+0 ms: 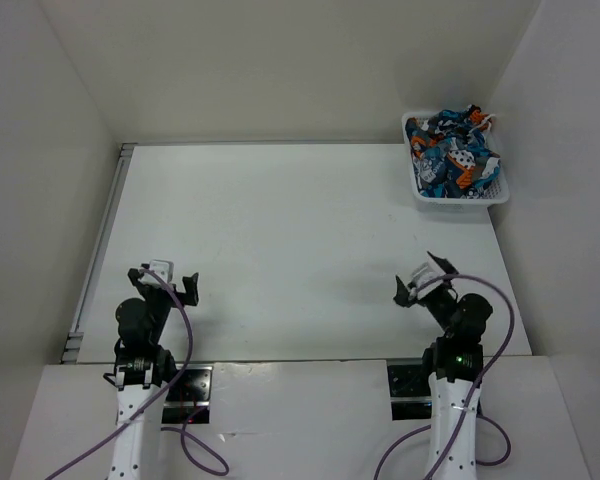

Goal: Fold and stack the shorts
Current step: Grab the shorts from the pile, then move the shorts to the center of the board, then flatten the shorts out

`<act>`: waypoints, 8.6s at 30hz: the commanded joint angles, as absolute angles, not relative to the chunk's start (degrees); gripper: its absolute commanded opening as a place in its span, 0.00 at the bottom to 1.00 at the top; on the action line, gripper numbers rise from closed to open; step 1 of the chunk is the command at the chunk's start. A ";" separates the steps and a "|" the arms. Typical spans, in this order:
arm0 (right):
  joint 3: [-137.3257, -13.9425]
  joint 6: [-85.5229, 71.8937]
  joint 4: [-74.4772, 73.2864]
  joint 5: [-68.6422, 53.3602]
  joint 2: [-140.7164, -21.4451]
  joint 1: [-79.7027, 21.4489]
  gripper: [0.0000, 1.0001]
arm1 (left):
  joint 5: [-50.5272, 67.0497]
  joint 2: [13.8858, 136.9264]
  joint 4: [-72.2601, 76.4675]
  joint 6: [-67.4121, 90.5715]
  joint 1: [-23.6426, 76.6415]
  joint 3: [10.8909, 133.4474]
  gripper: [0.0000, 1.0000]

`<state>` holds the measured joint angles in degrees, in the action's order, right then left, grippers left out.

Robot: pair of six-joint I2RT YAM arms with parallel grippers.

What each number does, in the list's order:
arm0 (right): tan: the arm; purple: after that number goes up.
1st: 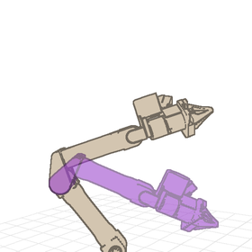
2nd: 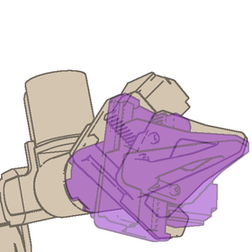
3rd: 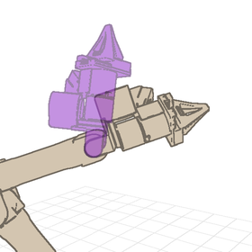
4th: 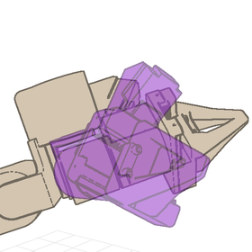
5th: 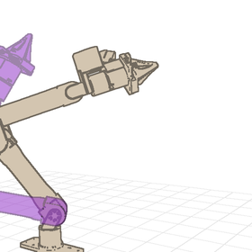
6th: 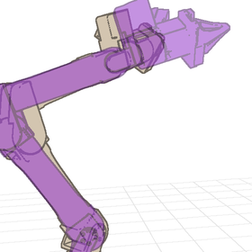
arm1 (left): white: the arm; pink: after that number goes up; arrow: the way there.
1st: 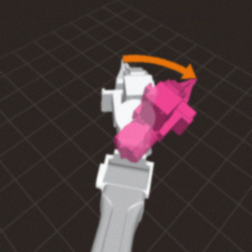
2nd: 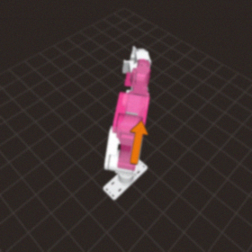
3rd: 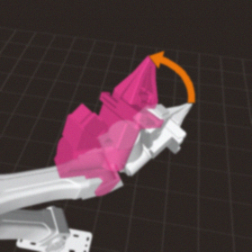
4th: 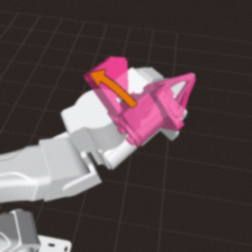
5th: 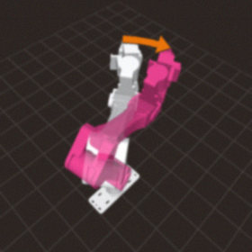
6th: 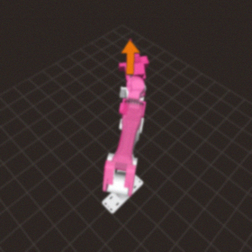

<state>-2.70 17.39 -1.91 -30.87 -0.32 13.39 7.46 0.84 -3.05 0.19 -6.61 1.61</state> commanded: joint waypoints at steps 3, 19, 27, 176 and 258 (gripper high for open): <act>-6.34 102.38 -16.15 -58.02 0.53 12.22 0.98 | 31.47 -0.44 0.85 0.00 -7.03 3.86 1.00; -41.34 46.91 20.06 -10.19 -48.89 -9.92 0.98 | 26.34 43.09 20.84 0.00 4.03 33.96 1.00; -74.31 26.84 0.89 -3.26 -90.20 -2.21 0.98 | 28.46 89.59 -18.25 0.00 5.02 71.69 1.00; -76.07 18.35 -21.00 -4.55 -88.34 -18.98 0.16 | 11.33 69.87 -32.94 0.00 15.72 62.76 0.77; -116.12 18.47 -29.54 -23.38 -84.19 -18.46 0.00 | 4.75 82.51 -22.50 0.00 -0.10 114.08 0.00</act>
<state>-120.60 22.26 -32.91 -28.03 -79.09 -20.34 6.83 75.59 -21.21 0.30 -0.82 115.72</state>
